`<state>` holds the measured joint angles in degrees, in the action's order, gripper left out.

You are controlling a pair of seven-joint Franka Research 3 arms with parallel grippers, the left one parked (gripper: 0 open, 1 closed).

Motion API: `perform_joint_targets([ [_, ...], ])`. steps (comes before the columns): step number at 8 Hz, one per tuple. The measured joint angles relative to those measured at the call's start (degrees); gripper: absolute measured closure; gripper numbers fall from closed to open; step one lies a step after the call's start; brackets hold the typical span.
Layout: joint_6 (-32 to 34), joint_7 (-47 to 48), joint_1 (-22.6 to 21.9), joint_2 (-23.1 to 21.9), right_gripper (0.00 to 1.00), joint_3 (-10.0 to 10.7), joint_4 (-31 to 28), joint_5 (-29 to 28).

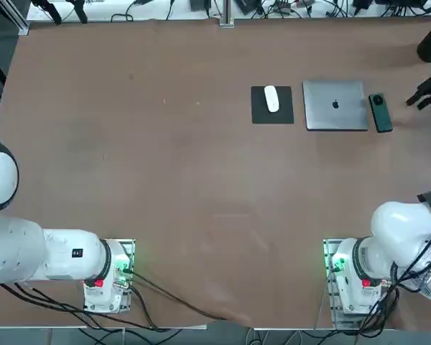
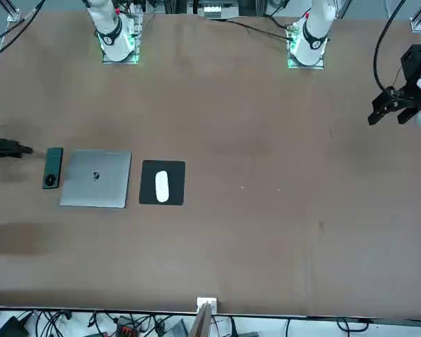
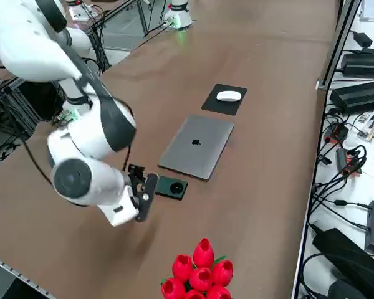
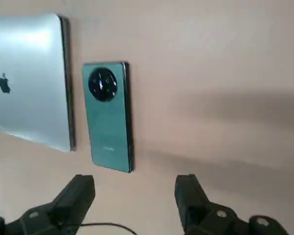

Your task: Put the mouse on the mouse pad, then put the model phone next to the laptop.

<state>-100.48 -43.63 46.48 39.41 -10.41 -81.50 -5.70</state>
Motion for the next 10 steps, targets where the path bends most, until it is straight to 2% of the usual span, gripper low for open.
perform_joint_targets([
  [2,1.5,4.9,-3.3,-4.9,0.0,-1.1,1.0,0.2],
  [4,6.0,16.3,-11.4,-10.0,0.0,-1.5,1.2,0.3],
  [6,7.2,24.6,-19.0,-14.3,0.0,-1.7,1.3,0.4],
  [10,13.3,40.5,-31.7,-23.5,0.0,-1.7,1.4,2.4],
])
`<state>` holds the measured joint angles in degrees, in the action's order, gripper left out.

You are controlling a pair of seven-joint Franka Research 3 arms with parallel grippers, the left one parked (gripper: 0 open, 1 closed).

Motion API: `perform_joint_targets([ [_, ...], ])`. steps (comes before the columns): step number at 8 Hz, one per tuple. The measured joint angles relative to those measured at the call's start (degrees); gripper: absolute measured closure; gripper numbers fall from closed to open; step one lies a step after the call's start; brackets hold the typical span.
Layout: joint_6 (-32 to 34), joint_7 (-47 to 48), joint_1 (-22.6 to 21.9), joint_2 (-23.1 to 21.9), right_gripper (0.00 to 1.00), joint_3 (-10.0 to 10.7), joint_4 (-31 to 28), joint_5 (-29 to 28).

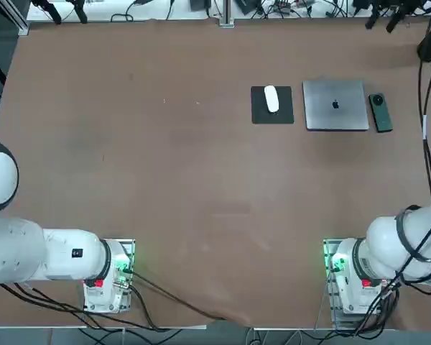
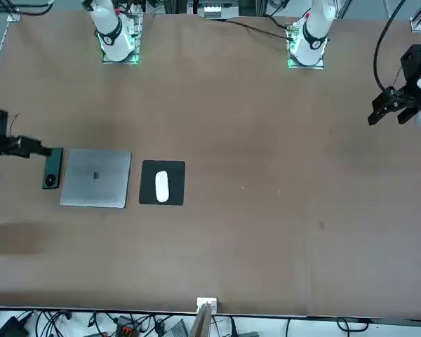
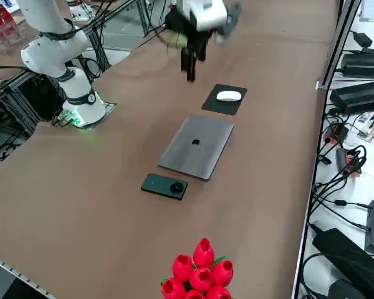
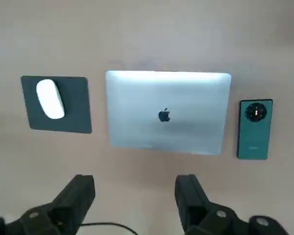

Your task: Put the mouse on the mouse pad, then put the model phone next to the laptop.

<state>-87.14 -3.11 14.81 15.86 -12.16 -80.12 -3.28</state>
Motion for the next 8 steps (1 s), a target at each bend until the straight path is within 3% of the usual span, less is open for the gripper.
perform_joint_targets([
  [2,0.7,5.4,-5.9,-4.2,0.0,1.2,-0.3,3.7],
  [4,1.2,7.8,-14.1,-8.2,0.0,8.0,-4.1,4.9],
  [5,1.2,7.8,-16.1,-9.8,0.0,10.6,-6.7,4.9],
  [8,-1.8,5.5,-16.4,-15.3,0.0,12.5,-14.9,4.9],
])
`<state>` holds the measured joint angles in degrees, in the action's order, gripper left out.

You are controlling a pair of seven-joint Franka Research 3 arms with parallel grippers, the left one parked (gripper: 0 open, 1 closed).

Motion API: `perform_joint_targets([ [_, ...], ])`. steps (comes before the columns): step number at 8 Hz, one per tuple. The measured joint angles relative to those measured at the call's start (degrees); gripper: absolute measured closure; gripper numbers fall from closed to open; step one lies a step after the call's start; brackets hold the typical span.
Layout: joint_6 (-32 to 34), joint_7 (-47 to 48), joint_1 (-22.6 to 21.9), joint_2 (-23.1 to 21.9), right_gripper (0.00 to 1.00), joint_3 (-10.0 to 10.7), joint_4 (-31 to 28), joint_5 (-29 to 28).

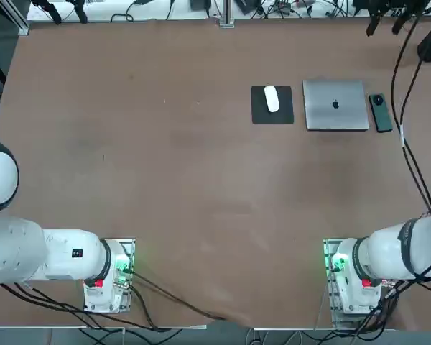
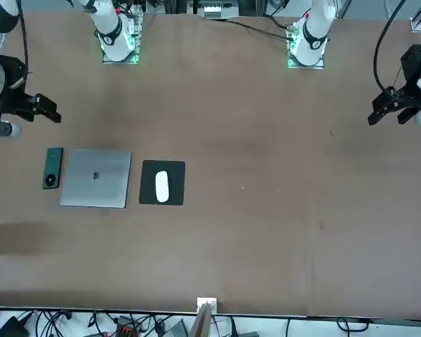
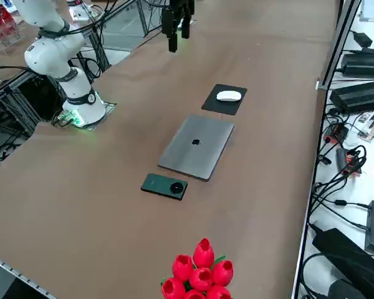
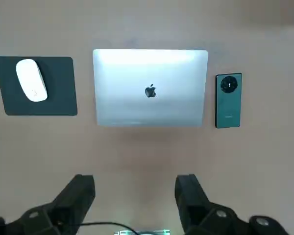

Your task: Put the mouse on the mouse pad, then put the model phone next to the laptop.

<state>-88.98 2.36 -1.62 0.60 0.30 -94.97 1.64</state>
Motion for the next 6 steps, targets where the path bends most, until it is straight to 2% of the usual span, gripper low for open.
perform_joint_targets([
  [2,-1.8,-0.5,0.0,-3.5,0.0,0.0,-4.1,0.0],
  [6,-2.7,-0.5,-0.1,-4.3,0.0,0.0,-5.1,0.0],
])
